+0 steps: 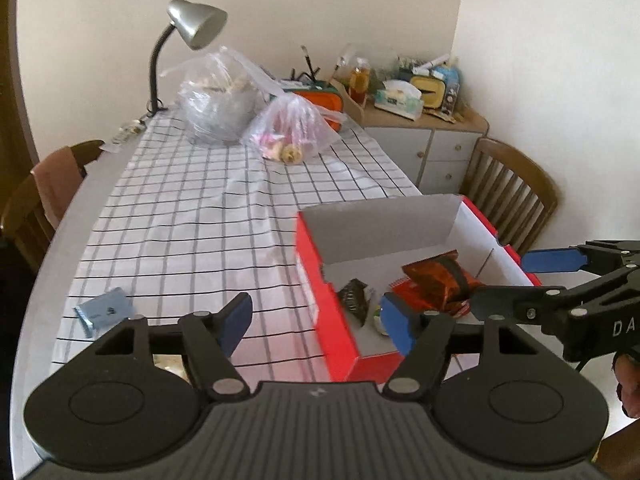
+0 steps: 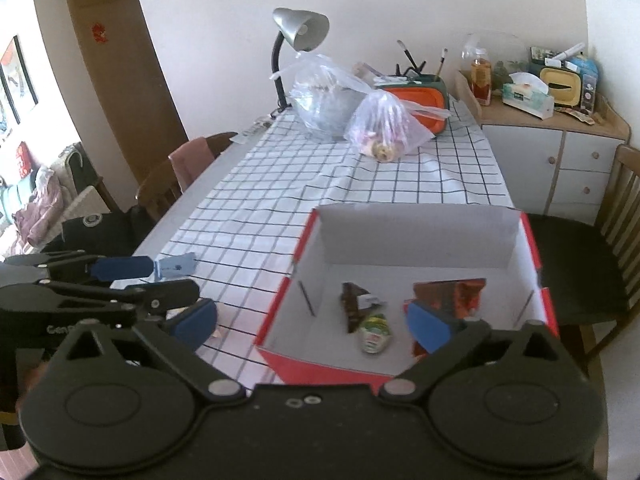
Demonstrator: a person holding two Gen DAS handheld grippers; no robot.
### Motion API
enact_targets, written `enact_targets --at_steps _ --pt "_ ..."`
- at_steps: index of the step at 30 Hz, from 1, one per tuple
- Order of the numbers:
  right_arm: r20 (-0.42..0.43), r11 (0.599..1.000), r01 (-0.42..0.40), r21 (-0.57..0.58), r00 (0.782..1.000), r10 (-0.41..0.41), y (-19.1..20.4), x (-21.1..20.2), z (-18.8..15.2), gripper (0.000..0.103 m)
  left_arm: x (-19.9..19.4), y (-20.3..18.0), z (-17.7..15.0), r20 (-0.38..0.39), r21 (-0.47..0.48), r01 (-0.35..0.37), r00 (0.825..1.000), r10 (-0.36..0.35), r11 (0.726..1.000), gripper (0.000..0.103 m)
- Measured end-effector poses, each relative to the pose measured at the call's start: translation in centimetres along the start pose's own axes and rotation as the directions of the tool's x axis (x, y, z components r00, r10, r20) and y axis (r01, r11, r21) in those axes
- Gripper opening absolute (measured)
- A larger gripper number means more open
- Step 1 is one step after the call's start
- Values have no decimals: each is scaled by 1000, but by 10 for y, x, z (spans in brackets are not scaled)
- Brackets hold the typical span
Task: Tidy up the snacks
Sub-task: 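Move both grippers back from the box to the snack pile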
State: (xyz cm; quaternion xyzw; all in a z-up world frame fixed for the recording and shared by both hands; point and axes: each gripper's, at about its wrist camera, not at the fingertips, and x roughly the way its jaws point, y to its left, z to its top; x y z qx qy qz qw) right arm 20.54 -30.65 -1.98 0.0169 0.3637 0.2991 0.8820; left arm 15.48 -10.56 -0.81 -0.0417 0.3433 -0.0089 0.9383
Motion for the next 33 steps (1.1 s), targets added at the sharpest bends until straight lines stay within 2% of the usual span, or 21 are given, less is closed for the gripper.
enact_targets --at_steps 6,10,24,33 --pt "0 999 -26 -22 1000 26 27 7 -6 103 -16 33 -15 18 -36 -30 999 31 999 81" --pt "-15 999 -39 -24 999 38 42 15 -12 103 -23 55 -30 12 -69 -44 999 45 997 82" --pt "-138 996 -45 -81 990 34 95 66 -33 102 -3 117 -93 -123 -97 -100 989 88 990 82" --pt "-207 993 -27 -112 978 3 115 109 -39 99 22 123 -117 -187 -87 -97 979 79 992 82"
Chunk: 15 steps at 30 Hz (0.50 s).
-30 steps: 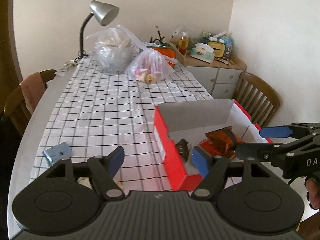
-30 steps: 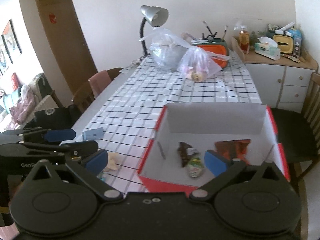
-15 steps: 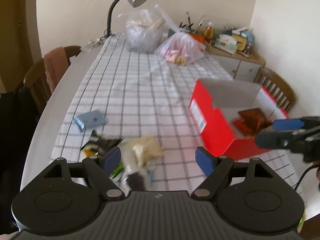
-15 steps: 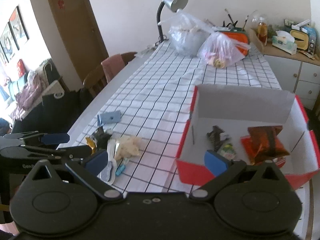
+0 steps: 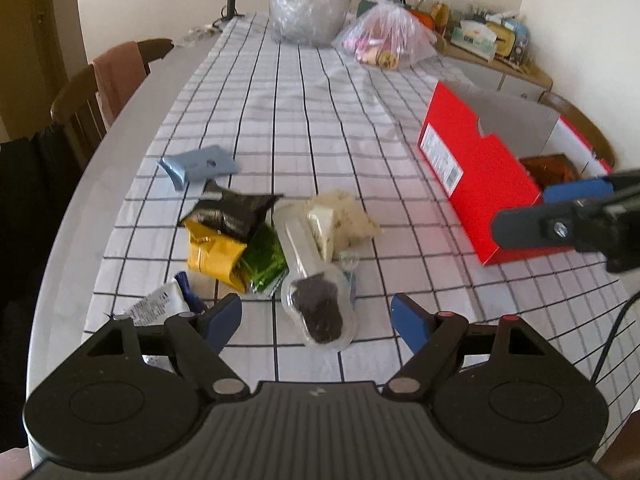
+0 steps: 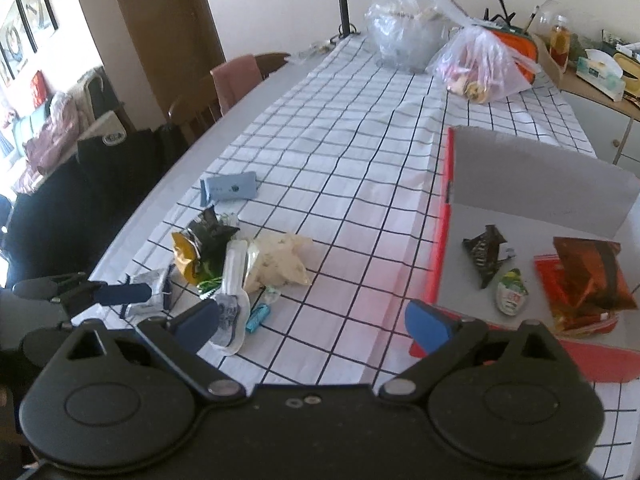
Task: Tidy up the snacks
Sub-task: 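Move both grippers back from the box to the snack pile, then grasp the clear tray of dark snack with the left gripper while the right gripper grasps the blue candy stick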
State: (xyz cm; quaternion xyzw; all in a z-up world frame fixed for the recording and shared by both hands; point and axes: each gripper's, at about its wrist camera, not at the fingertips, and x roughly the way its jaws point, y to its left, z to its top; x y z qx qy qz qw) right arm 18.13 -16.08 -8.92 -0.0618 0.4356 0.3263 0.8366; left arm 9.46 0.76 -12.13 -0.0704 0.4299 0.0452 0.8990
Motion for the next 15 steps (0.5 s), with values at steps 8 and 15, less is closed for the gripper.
enact_targets --at_steps 8,15 --pt "-53 1000 -10 -26 999 9 7 28 6 94 28 2 -1 -43 -9 -9 999 9 1000 82" --pt "-82 998 -22 -51 996 18 12 51 13 90 51 1 1 -62 -20 -27 998 25 999 82"
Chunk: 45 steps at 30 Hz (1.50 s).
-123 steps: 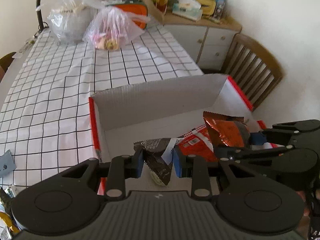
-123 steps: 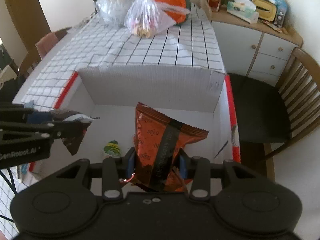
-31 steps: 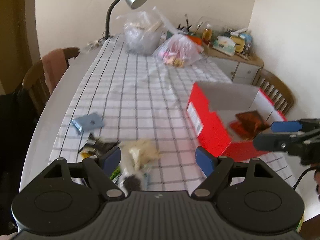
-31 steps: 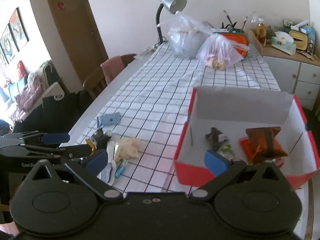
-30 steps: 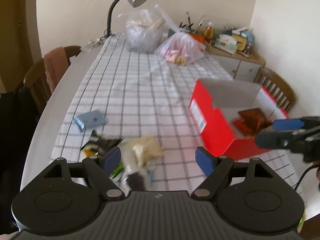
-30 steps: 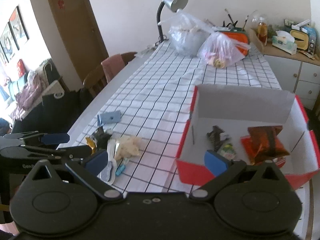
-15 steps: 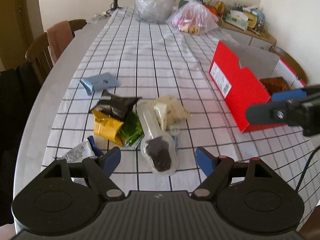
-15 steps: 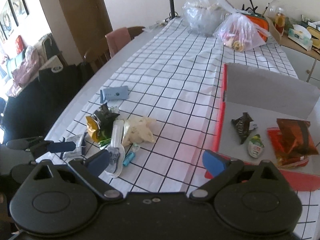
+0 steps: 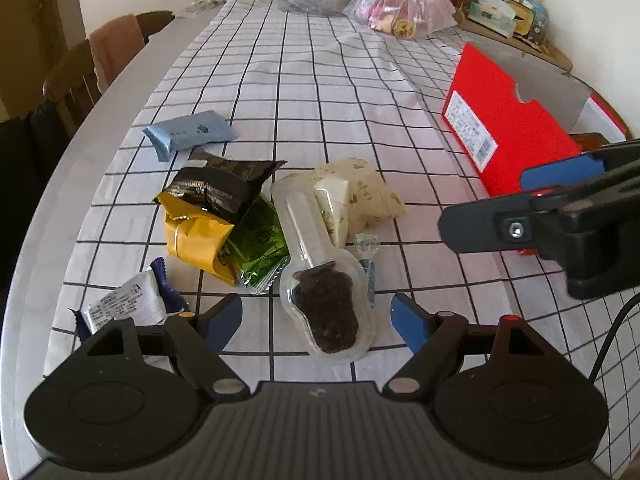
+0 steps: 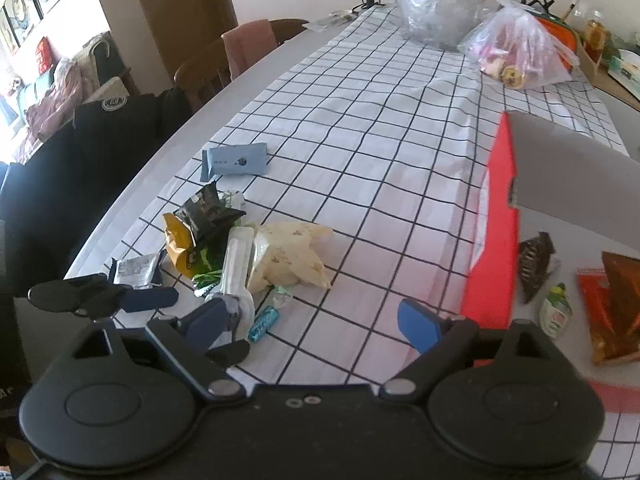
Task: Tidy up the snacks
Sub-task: 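Grasp the clear tray of dark snack with the left gripper while the right gripper grasps the blue candy stick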
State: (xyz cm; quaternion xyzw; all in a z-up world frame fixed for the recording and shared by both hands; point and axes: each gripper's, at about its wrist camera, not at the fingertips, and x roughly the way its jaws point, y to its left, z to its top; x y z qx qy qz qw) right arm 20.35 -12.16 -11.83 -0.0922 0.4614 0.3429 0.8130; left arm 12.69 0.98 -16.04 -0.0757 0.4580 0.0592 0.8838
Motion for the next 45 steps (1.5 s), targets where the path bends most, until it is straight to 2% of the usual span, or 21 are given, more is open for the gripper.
enact_targets --at_steps 4,6,12,15,23,30,33,37,40,44,45 --pt "6 1000 15 -21 1000 -15 2 4 0 91 5 5 4 -4 -36 16 1000 -16 999 72" --pt "3 1000 5 -16 1000 -5 2 4 1 86 9 5 4 -15 -39 11 1000 -12 999 68" --pt "-13 1000 14 -9 1000 -14 3 8 1 82 15 4 4 -26 -41 13 1000 -15 999 61" --pt "-29 1000 9 -2 1000 -9 3 12 -2 80 13 5 4 -24 -42 31 999 -32 999 52" --pt "-79 998 22 50 997 -18 6 33 -7 74 7 14 3 -23 -83 56 998 -58 995 51" --pt "-119 998 29 56 993 -22 17 52 -8 59 -9 28 -9 -31 -123 80 996 -84 989 51" --pt "-136 998 35 42 990 -29 26 61 -8 55 -17 31 -15 -25 -121 92 995 -96 988 51" --pt "-157 999 51 18 986 -47 39 71 -7 44 -24 32 -22 -16 -106 93 995 -95 990 51" --pt "-152 997 78 -19 985 -80 49 75 -6 44 -27 40 -25 -14 -120 88 996 -90 989 51" --pt "-148 990 125 -71 980 -134 58 78 -6 33 -28 48 -27 -15 -133 87 996 -90 987 51" --pt "-146 990 123 -77 980 -133 59 78 -6 26 -29 49 -28 -15 -134 89 996 -92 987 51"
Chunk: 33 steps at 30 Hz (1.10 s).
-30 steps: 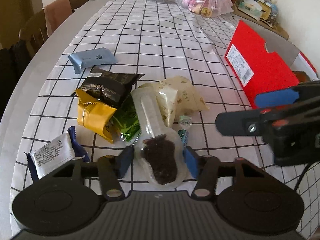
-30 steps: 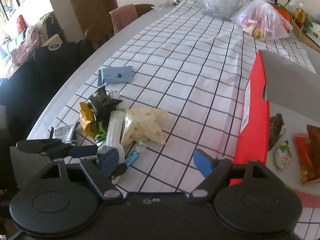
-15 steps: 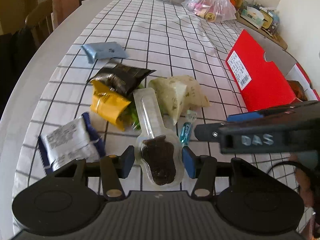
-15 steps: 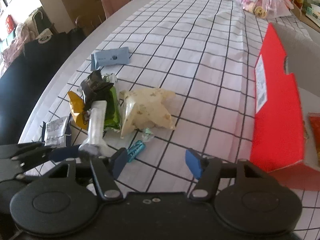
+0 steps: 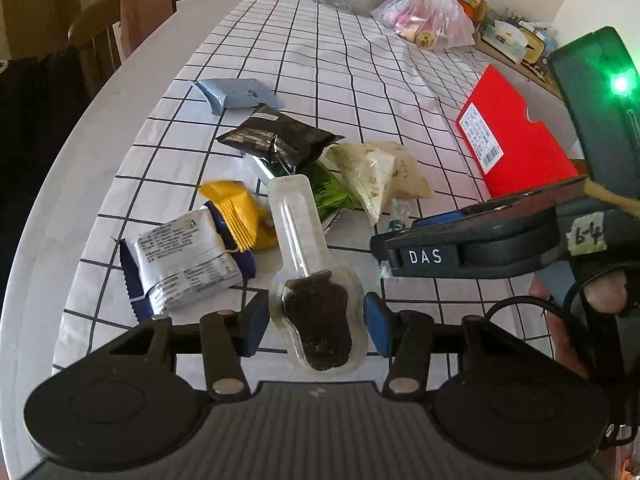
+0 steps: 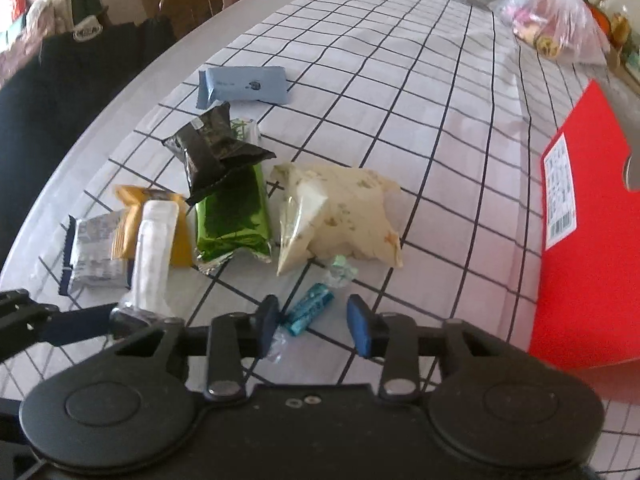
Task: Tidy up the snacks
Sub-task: 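Grasp the clear tray of dark snack with the left gripper while the right gripper grasps the blue candy stick, then carry the clear tray with the left gripper while the right gripper carries the blue candy into the box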
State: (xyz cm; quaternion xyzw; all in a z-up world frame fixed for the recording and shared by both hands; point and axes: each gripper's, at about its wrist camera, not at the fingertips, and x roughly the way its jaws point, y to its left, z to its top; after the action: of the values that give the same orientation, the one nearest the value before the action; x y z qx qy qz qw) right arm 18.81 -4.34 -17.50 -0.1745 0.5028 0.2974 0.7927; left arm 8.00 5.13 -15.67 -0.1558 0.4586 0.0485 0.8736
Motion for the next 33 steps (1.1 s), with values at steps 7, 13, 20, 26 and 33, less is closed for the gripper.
enact_targets --at_steps 7,13,20,26,33 --pt "7 1000 -14 7 1000 14 -1 -2 -5 11 5 4 -2 -15 -7 8 1000 -8 1000 51" --pt "22 999 -16 48 1000 15 -13 -8 -13 11 4 1 1 -14 0 14 1000 -14 1000 51" --pt "67 995 -39 97 997 32 -32 -44 -21 11 -6 -11 11 10 10 27 1000 -27 1000 51" --pt "130 990 -56 129 991 39 -55 -88 -26 11 -24 -33 26 37 33 59 998 -60 998 51" --pt "221 984 -51 170 975 13 -94 -138 -32 11 -46 -77 50 84 89 92 992 -99 992 51"
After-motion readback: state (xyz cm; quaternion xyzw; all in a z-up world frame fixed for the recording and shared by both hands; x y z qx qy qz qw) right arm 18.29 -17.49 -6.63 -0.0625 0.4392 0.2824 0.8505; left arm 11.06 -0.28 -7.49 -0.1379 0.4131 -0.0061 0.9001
